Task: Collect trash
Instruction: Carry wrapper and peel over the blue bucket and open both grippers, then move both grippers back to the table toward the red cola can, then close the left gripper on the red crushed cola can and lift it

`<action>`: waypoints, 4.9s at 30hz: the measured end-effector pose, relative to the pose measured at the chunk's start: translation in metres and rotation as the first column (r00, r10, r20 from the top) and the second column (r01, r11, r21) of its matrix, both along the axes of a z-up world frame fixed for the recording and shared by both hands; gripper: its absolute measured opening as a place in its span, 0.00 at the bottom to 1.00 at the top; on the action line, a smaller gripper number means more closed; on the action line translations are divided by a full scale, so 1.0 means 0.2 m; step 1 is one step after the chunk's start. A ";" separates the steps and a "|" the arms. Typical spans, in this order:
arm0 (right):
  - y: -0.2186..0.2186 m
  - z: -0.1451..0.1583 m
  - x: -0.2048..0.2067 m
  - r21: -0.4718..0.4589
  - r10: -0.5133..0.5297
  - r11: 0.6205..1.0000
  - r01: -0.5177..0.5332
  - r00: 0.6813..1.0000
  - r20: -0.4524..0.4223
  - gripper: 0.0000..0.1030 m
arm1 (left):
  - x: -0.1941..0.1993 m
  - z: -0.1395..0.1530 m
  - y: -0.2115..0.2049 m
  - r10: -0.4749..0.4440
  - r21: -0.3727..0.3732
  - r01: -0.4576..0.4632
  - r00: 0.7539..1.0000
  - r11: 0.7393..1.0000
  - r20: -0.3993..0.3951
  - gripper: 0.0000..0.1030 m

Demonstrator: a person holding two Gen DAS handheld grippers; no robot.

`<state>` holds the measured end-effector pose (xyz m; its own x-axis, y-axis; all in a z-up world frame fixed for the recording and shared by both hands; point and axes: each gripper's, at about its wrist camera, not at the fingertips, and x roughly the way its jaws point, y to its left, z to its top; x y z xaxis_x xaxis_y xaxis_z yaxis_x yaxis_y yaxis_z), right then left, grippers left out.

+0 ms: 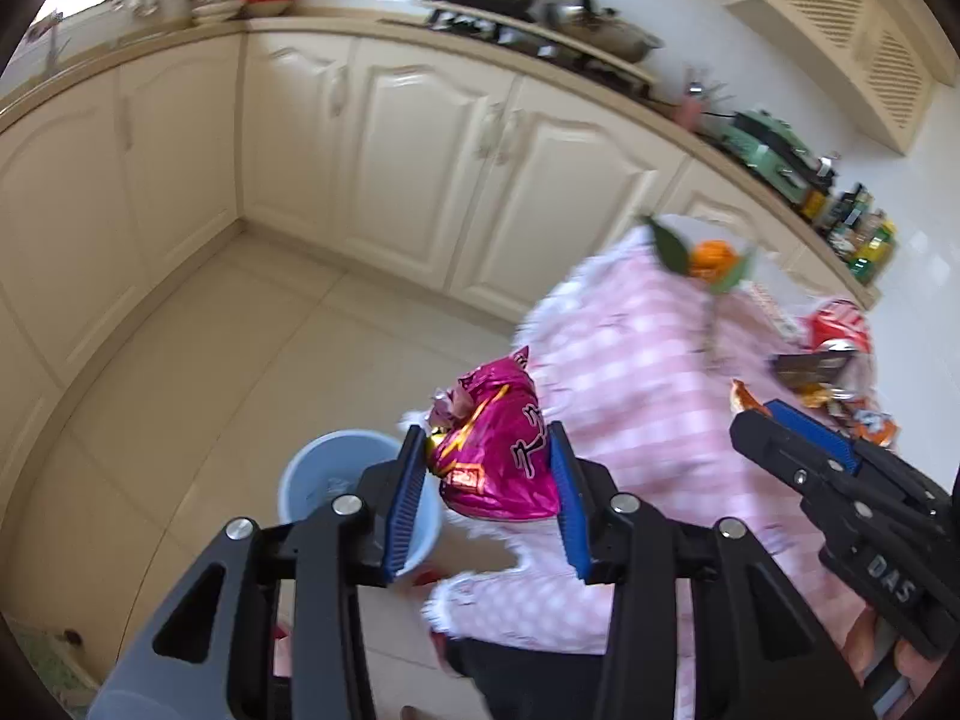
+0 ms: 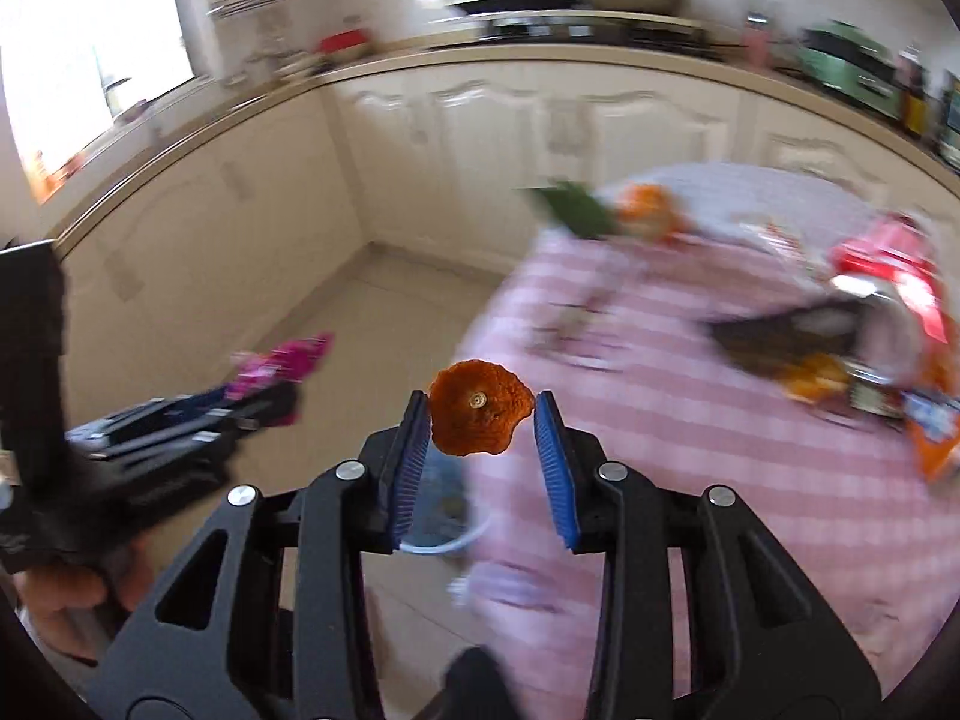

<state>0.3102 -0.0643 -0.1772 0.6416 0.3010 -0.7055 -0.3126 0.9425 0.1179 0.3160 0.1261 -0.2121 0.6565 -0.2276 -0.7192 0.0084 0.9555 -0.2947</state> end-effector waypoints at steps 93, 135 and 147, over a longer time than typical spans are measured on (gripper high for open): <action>-1.73 0.08 -0.02 0.267 -0.427 0.863 0.430 0.901 -0.071 0.66 | 0.04 0.36 -1.16 -0.314 0.065 0.312 0.949 0.948 0.028 0.64; -1.57 0.08 0.23 0.025 -0.375 0.927 0.374 0.926 0.036 0.66 | 0.84 0.12 -1.58 -0.547 -0.343 0.466 0.814 0.815 -0.194 0.66; -1.59 0.12 0.17 0.042 -0.401 0.916 0.399 0.915 0.048 0.66 | 0.65 0.33 -1.54 -0.458 -0.168 0.446 0.888 0.879 -0.040 0.22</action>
